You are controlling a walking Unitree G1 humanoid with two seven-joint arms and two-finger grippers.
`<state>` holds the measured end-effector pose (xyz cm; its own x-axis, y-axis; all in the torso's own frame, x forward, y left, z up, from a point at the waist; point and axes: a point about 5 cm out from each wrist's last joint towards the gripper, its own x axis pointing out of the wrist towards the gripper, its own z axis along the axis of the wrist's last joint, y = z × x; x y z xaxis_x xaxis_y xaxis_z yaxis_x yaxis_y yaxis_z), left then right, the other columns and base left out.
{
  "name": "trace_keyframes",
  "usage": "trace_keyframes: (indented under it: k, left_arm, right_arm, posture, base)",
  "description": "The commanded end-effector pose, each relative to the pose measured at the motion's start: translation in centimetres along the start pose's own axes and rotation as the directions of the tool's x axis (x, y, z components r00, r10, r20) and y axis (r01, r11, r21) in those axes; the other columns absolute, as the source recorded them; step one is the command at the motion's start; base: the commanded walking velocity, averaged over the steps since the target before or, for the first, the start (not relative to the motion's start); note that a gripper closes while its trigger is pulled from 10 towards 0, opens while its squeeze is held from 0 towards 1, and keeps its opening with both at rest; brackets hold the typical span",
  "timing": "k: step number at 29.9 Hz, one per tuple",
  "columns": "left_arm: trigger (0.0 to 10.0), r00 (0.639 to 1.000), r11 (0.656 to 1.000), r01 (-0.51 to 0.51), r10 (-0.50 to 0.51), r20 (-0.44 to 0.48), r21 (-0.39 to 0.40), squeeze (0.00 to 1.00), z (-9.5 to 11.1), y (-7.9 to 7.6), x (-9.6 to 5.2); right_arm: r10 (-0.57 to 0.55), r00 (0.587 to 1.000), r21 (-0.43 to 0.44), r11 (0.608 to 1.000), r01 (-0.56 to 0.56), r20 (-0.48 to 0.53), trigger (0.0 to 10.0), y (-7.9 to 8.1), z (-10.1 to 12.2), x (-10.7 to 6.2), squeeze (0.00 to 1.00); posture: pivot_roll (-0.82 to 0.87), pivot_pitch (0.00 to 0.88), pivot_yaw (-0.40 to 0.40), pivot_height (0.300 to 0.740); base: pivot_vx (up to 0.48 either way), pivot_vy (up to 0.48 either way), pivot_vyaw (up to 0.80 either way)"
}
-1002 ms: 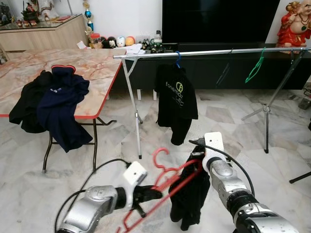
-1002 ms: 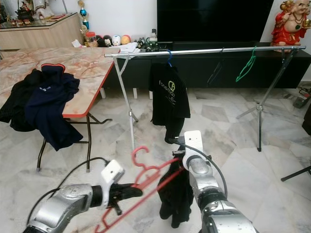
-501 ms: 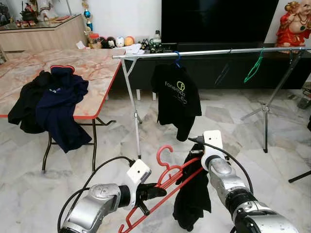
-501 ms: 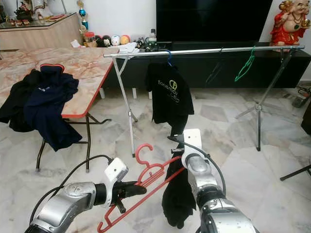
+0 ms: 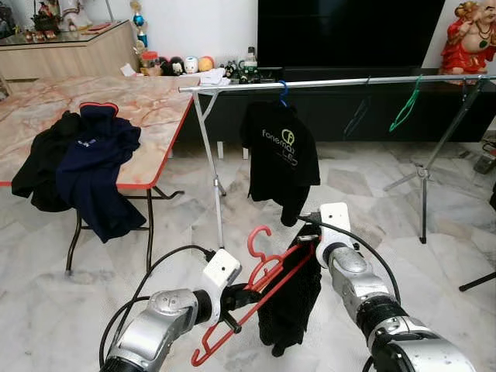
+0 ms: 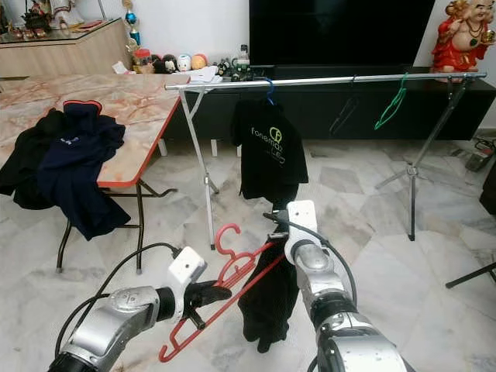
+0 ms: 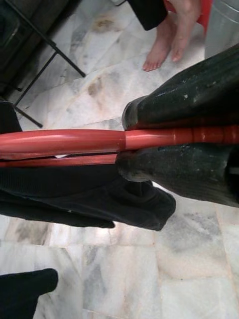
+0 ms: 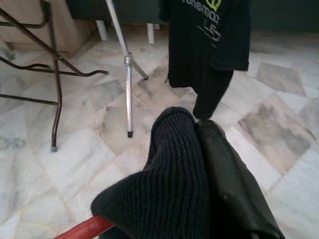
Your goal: Hang hanger
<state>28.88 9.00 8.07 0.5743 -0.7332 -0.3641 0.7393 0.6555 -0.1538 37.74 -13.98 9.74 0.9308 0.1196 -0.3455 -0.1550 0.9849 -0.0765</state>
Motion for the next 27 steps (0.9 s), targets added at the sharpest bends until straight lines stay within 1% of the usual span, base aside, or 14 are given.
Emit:
trace_keyframes:
  k: [1,2,6,7,9,10,14,16,21,23,24,27]
  left_arm:
    - [10.0,0.999,0.999,-0.038,0.038,0.032,0.023,0.0,0.9,0.6,0.0]
    - [10.0,0.999,0.999,-0.038,0.038,0.032,0.023,0.0,0.9,0.6,0.0]
    - [10.0,0.994,0.995,-0.097,0.095,0.051,0.026,0.0,1.2,1.2,0.4]
    - [10.0,0.991,0.991,-0.128,0.126,0.045,0.029,0.0,1.2,1.4,0.5]
    - [10.0,0.989,0.989,-0.143,0.142,0.039,0.032,0.0,1.2,1.5,0.6]
    - [10.0,0.988,0.988,-0.153,0.152,0.028,0.029,0.0,1.1,1.6,0.7]
    - [10.0,0.988,0.988,-0.153,0.152,0.021,0.024,0.0,0.9,1.5,0.8]
    - [10.0,0.988,0.987,-0.156,0.156,0.017,0.026,0.0,0.8,1.6,0.8]
    - [10.0,0.987,0.986,-0.161,0.161,0.006,0.034,0.0,0.6,1.7,0.7]
    - [10.0,0.987,0.987,-0.158,0.158,0.014,0.025,0.0,0.6,1.6,0.8]
    - [10.0,0.987,0.987,-0.158,0.158,0.014,0.025,0.0,0.6,1.6,0.8]
    - [10.0,0.99,0.991,-0.136,0.135,0.035,0.017,0.0,0.9,1.4,0.9]
  right_arm:
    - [0.019,0.998,-0.001,1.0,-0.019,0.055,10.0,0.1,2.1,0.2,0.0]
    - [0.019,0.998,-0.001,1.0,-0.019,0.055,10.0,0.1,2.1,0.2,0.0]
    - [0.033,0.996,0.009,0.999,-0.034,0.081,10.0,0.0,3.1,0.2,0.0]
    - [0.028,0.995,0.018,0.999,-0.03,0.092,10.0,0.0,3.4,0.1,0.0]
    - [0.023,0.995,0.028,0.999,-0.026,0.102,10.0,-0.1,3.7,0.1,0.0]
    - [0.007,0.994,0.007,1.0,-0.008,0.108,10.0,-0.3,3.8,0.0,0.0]
    - [-0.037,0.996,0.007,0.999,0.036,0.085,10.0,-1.1,3.1,-0.1,0.0]
    - [-0.063,0.996,-0.023,0.998,0.064,0.061,10.0,-1.5,2.4,-0.2,0.0]
    - [-0.061,0.997,-0.046,0.997,0.063,0.054,10.0,-1.4,2.3,-0.3,0.0]
    - [0.009,0.998,-0.054,0.999,-0.006,0.064,10.0,-0.6,2.4,-0.3,0.0]
    - [0.009,0.998,-0.054,0.999,-0.006,0.064,10.0,-0.6,2.4,-0.3,0.0]
    - [0.075,0.995,-0.047,0.996,-0.072,0.066,10.0,-0.1,2.5,-0.4,0.0]
  posture:
    - [0.01,0.0,0.026,0.74]
    - [0.01,0.0,0.026,0.74]
    - [0.0,0.0,0.022,0.74]
    - [0.0,0.0,0.022,0.74]
    - [-0.01,0.0,0.022,0.74]
    - [-0.01,0.0,0.022,0.74]
    - [-0.01,0.0,0.022,0.74]
    - [0.0,0.0,0.02,0.74]
    - [0.0,0.0,0.017,0.74]
    - [0.0,0.0,0.018,0.74]
    - [0.0,0.0,0.018,0.74]
    - [0.0,0.0,0.018,0.74]
  base:
    - [0.0,0.0,0.0]
    - [0.0,0.0,0.0]
    - [0.0,0.0,0.0]
    - [0.0,0.0,0.0]
    - [0.0,0.0,0.0]
    - [0.0,0.0,0.0]
    - [0.0,0.0,0.0]
    - [0.0,0.0,0.0]
    - [0.0,0.0,0.0]
    - [0.0,0.0,0.0]
    - [0.0,0.0,0.0]
    - [0.0,0.0,0.0]
